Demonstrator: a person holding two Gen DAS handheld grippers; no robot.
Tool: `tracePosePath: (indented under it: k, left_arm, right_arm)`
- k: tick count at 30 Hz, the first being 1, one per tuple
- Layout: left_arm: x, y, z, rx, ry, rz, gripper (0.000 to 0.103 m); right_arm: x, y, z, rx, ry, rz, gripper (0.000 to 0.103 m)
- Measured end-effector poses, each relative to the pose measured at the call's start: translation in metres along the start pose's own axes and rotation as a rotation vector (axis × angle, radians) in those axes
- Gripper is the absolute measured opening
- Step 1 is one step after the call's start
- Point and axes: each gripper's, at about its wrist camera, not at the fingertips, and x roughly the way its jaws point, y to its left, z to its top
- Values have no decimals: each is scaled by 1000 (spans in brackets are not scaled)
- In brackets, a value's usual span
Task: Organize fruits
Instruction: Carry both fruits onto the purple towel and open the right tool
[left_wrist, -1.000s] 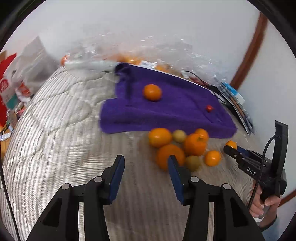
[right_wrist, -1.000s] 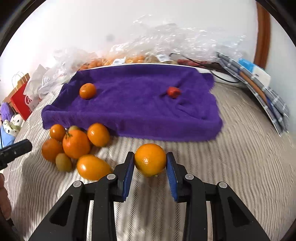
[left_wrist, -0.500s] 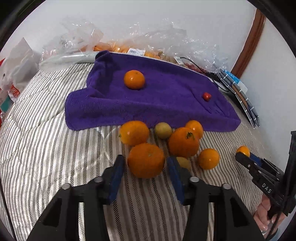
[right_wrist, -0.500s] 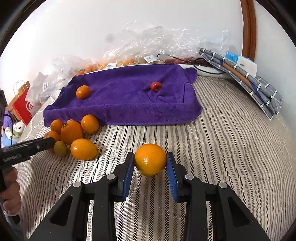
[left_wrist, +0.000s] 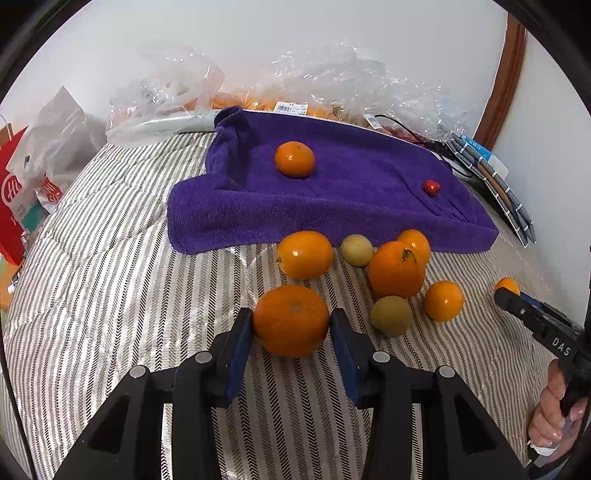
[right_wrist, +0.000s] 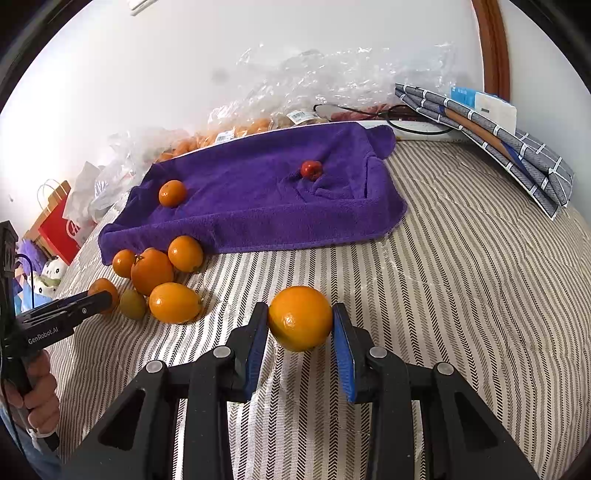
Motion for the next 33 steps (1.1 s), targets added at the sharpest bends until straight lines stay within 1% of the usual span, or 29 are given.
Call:
tracePosePath:
  k: [1, 2, 4, 7, 10, 12, 15, 18, 19, 22, 24, 26, 33]
  left_arm:
    - [2, 0, -1, 1, 3, 2, 41]
    - [1, 1, -2, 5, -19, 11, 41]
    - [2, 0, -2, 4, -18, 16, 42]
    - [3, 1, -2, -4, -19, 8, 42]
    - [2, 6, -1, -25, -23, -16, 42]
    - [1, 8, -2, -45, -27, -32, 42]
    - [-1, 15, -3, -80, -36, -59, 39]
    - [-3, 27, -6, -135, -54, -124, 38]
    - [-6, 30, -6, -145, -68, -119, 38]
    - [-12, 26, -7, -128, -95, -105, 38]
    - [-16, 23, -8, -113, -110, -99, 38]
    - [-18, 21, -7, -103, -119, -102, 38]
    - [-22, 19, -5, -94, -145, -123, 38]
  right_arm:
    - [0, 0, 0, 2, 1, 5, 34]
    - [0, 0, 0, 3, 2, 11, 34]
    - [0, -1, 0, 6, 3, 18, 34]
    - [-1, 5, 0, -24, 6, -7, 34]
    - [-3, 13, -1, -67, -7, -38, 34]
    - [-2, 15, -1, -81, -3, -41, 34]
    - [-3, 13, -2, -77, -6, -48, 34]
    - [-5, 9, -1, -63, -12, -41, 34]
    - [-5, 8, -1, -59, -14, -38, 34]
    - [-8, 7, -1, -49, -30, -28, 34]
    - [-9, 7, -1, -43, -38, -43, 34]
    - [-10, 6, -1, -36, -42, -57, 34]
    - [-12, 6, -1, -34, -51, -55, 34]
